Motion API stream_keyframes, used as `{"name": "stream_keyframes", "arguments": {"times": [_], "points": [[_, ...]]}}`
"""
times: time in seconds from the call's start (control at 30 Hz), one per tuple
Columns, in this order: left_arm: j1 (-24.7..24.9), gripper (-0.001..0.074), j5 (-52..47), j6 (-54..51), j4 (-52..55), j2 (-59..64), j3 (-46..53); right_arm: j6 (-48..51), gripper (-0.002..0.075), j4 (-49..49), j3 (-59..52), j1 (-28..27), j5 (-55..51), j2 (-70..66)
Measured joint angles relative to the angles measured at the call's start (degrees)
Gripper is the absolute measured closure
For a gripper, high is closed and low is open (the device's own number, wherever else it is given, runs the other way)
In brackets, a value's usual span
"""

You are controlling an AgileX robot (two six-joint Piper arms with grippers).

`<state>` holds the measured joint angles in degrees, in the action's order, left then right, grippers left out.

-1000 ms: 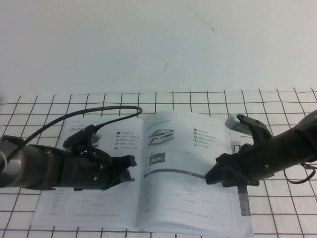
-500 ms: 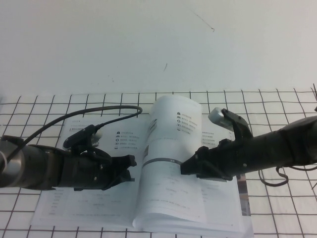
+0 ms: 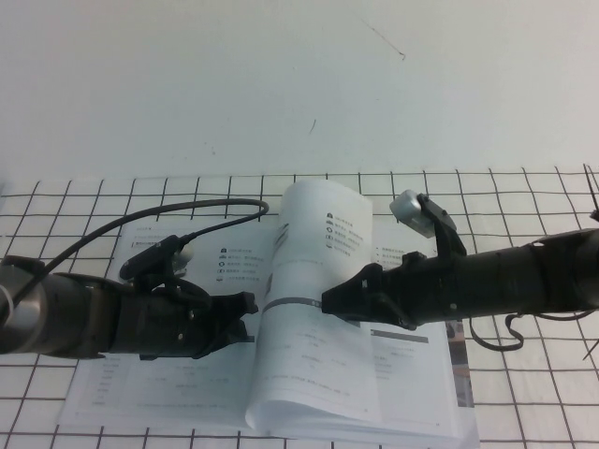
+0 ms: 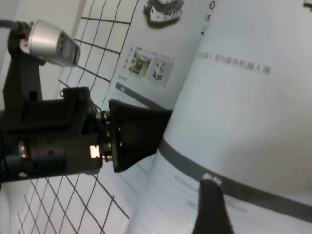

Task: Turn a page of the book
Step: Open the closed book

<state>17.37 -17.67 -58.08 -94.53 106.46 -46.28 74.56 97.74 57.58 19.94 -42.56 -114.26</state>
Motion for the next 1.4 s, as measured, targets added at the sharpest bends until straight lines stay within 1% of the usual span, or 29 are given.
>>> {"name": "stream_keyframes", "arguments": {"times": [0.4,0.63,0.93,1.03,1.17,1.4], "points": [[0.00,0.0738,0.00,-0.15,-0.04,0.00,0.00,1.01,0.0288,0.11,2.11,0.02,-9.95,-5.97],[0.00,0.0738,0.00,-0.15,-0.04,0.00,0.00,1.01,0.0288,0.11,6.98,0.12,-16.51,-5.97],[0.00,0.0738,0.00,-0.63,-0.13,0.00,0.00,0.72,0.0288,0.11,10.79,0.12,-18.38,-5.97],[0.00,0.0738,0.23,-0.65,-0.17,0.00,0.00,-0.80,0.0288,0.01,11.66,0.01,-20.41,-5.97],[0.00,0.0738,0.45,-0.65,-0.26,0.00,0.00,-5.28,0.0288,-0.69,12.90,-1.10,-21.50,-4.33],[0.00,0.0738,1.06,-0.65,-0.30,0.00,0.00,-13.03,0.0288,-10.88,14.44,-4.91,-20.25,1.48]]}}
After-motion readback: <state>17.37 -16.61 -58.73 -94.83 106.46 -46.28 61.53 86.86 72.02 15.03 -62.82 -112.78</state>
